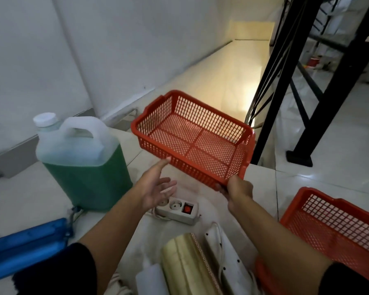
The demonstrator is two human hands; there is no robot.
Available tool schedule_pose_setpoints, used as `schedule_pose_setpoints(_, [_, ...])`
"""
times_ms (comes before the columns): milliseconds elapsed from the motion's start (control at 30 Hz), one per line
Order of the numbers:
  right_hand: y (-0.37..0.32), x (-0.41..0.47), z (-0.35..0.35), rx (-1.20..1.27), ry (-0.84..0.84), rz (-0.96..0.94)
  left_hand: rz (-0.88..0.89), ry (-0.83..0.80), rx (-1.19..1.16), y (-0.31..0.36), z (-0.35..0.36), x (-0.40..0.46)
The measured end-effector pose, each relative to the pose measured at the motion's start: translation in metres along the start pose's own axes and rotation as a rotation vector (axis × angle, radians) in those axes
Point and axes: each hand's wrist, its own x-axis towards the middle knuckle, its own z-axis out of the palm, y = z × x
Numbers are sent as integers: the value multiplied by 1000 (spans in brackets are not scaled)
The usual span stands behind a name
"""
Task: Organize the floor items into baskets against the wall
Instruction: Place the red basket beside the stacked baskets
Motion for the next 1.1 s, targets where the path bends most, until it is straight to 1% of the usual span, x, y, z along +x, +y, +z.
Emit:
schedule_pose_setpoints(33, [-8,-6,5,15,-11,-24,15,-17,-41,9,1,-4])
schedule_pose_setpoints(200, [-44,-54,35,43,-183,-89,140,-97,-219,56,-10,-37])
schedule_pose_setpoints(333, [-63,-105,72,-12,-318,-169,264,-104,-228,97,-47,-75])
schedule_pose_setpoints(400, [-68,-132,95,-87,-371,-236,310,-99,-239,114,-73,-95])
schedule_pose_setpoints(467, [-67,-162,121,-191,-438,-326,373,-69,-242,129,-106,-117])
schedule_pose_setpoints(600, [-53,-225,178,-347,-574,-466,402,100,-334,141,-182,-158])
schedule_pose_setpoints(733, [-11,-284,236,-488,-769,-461,463,265,-439,123,-262,-201])
schedule_pose_setpoints(800, [18,-313,262,-547,-881,-393,479,326,-500,104,-302,-220])
schedule_pose_setpoints(900, [68,-351,292,-654,-1021,-286,429,403,-643,66,-361,-232])
schedule_pose_setpoints(1000, [122,-376,314,-725,-1049,-220,357,501,-855,25,-407,-229])
schedule_pose_setpoints(1100, [170,-394,328,-730,-1060,-154,311,526,-1039,-7,-431,-217])
